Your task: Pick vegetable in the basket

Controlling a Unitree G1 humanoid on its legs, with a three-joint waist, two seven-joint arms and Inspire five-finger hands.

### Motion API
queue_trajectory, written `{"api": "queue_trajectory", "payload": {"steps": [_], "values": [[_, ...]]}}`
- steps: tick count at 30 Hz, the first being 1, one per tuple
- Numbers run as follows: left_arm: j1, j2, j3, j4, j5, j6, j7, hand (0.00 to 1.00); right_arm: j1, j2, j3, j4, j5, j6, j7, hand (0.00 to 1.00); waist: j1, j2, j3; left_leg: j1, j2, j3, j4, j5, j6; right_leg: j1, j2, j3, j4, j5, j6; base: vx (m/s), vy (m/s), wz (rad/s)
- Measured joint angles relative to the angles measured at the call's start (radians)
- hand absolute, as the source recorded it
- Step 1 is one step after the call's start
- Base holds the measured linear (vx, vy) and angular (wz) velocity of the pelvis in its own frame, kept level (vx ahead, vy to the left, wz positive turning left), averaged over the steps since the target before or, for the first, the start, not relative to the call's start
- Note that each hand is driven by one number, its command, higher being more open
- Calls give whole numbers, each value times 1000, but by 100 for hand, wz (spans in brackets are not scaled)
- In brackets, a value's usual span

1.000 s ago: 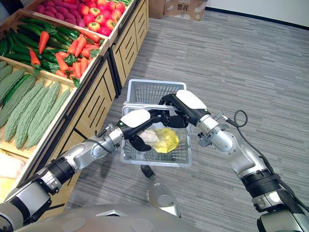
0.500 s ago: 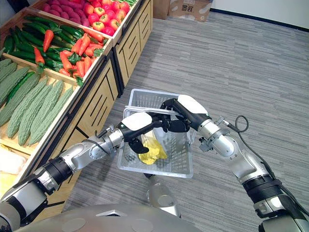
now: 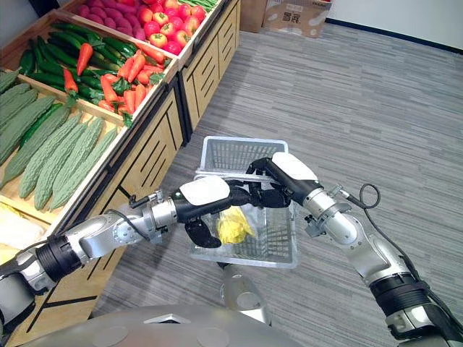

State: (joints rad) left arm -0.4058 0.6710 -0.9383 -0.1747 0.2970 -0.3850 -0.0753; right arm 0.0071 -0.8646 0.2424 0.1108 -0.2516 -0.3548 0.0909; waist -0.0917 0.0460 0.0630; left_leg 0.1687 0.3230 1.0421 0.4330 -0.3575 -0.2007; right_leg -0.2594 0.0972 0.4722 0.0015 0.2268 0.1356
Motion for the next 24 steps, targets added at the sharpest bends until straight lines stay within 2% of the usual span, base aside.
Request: {"api": "queue_trajectory", "payload": {"steps": [3,5,13,16,18,21,24], "values": [[-26,-10,-42,-158,-77,-95,2,100,1,0,0,40,-19,24,0,0,11,0,0,-4,0,-9,0,0,1,1,-5,-9,-1,0,0,10,3,10],[-31,-8,-50,-196,-110,-130,8,100,3,0,-3,43,-20,35,0,0,7,2,-1,-3,0,-11,0,1,1,4,-6,-12,-1,-1,-1,-5,1,5],[-17,33,-78,-188,-144,-129,11,100,41,2,-68,43,-20,39,-12,0,6,14,-7,-22,0,-56,1,7,11,12,-24,-53,-2,-6,-8,-15,-11,15],[17,28,-34,-191,-148,-126,20,100,84,38,-130,44,-25,40,-16,0,24,16,-8,-37,0,-85,0,10,15,18,-36,-80,-1,-9,-12,-9,-9,32],[70,3,64,-192,-145,-111,43,100,137,97,-219,51,-46,44,-29,0,32,15,-7,-59,-1,-132,1,14,21,24,-54,-121,-1,-11,-15,-21,-21,64],[179,-56,272,-202,-139,-80,109,100,193,196,-342,88,-59,52,-43,0,41,11,-6,-91,-5,-210,0,22,36,44,-81,-190,-1,-19,-20,-34,-20,72],[285,-146,507,-210,-137,-55,179,100,225,287,-459,158,-60,64,-82,0,57,-4,-5,-125,-42,-306,-35,47,56,59,-126,-262,-5,-27,-20,-50,0,81]]}}
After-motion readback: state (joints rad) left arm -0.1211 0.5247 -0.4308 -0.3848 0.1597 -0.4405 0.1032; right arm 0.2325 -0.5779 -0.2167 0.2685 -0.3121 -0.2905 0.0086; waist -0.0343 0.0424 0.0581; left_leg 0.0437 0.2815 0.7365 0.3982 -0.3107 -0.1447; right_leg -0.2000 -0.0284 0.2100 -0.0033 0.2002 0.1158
